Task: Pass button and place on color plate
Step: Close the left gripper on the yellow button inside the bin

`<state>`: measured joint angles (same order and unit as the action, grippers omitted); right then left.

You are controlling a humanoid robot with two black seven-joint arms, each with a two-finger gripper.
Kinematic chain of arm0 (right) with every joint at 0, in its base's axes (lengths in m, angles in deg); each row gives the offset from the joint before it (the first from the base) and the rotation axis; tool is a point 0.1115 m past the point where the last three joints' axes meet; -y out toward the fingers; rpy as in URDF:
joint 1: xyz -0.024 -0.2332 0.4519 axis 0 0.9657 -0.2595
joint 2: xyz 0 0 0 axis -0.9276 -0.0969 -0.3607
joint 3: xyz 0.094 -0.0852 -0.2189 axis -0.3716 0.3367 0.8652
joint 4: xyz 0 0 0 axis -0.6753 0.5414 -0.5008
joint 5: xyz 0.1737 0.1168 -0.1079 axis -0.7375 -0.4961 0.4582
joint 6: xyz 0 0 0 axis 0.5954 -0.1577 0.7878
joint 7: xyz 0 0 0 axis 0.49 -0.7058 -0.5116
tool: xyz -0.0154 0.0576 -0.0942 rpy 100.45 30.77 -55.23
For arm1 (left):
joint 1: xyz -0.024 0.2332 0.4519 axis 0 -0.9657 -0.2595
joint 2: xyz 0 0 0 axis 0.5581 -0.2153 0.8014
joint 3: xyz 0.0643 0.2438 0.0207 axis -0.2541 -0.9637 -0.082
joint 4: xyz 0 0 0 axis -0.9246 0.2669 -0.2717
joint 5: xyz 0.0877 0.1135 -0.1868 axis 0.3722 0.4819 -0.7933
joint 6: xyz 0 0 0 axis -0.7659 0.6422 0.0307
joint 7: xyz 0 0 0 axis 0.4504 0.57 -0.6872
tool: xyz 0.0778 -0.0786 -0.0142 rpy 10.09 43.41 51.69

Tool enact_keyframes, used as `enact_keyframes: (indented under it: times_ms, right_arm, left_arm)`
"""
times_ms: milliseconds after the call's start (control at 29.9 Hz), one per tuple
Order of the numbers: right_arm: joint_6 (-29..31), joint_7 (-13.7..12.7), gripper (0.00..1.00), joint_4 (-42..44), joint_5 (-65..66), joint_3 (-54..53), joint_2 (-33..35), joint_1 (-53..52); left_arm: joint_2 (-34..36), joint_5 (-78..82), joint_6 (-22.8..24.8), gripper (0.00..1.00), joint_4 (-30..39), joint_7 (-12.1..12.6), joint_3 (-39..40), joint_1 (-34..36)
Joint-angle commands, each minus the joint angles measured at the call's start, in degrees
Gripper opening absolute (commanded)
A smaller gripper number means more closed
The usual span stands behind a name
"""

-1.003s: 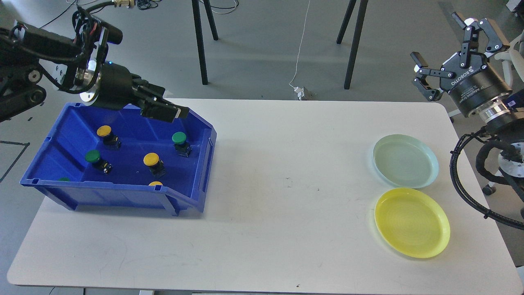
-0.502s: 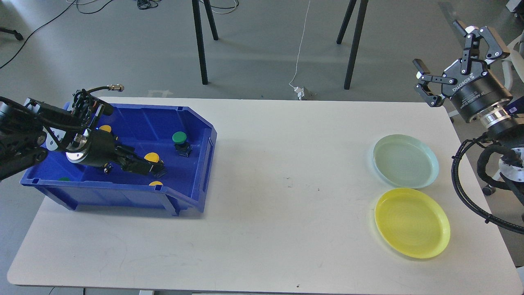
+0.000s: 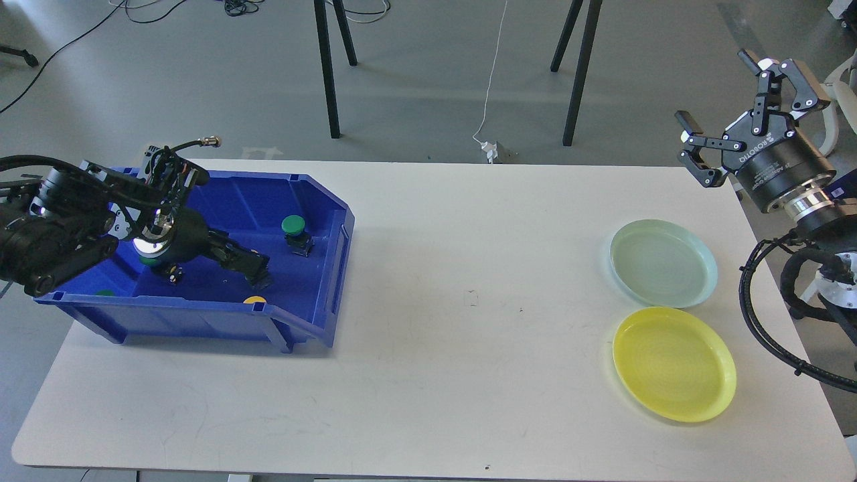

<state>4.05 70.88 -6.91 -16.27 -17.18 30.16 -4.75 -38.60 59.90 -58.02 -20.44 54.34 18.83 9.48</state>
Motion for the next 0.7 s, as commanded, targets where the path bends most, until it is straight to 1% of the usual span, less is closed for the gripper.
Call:
enact_keyframes:
  times_ms: [0,100,234,301,435,669]
  right_arm:
    - [0.0,0.0,0.99,0.0,0.0,-0.1,0.3,0.1]
    - [0.0,0.0,0.99,0.0,0.0,-0.1,0.3,0.1]
    - [0.0,0.0,0.99,0.1,0.0,0.0,0.3,0.2]
    - [0.0,0.0,0.99,0.1,0.0,0.0,0.3,0.6]
    - [0.0,0.0,0.99,0.1,0.0,0.0,0.5,1.0]
    - [0.1,0.0,0.99,0.1,0.0,0.0,0.7,1.5]
  left_arm:
    - [-1.0,0.0,-0.1,0.97,-1.3,0.0,0.1,-0.5]
    - [-1.2,-1.2,0.0,0.97,-1.4,0.0,0.1,-0.7]
    - [-1.2,-4.2,-0.1,0.91,-1.4,0.0,0.1,-1.0]
    - [-1.3,-4.2,-0.2,0.85,-1.4,0.0,0.0,-1.2]
    - [-1.9,-3.9,-0.6,0.72,-1.5,0.0,-0.1,-2.2]
    - [-2.8,-4.3,-1.3,0.68,-2.7,0.0,0.0,-2.2]
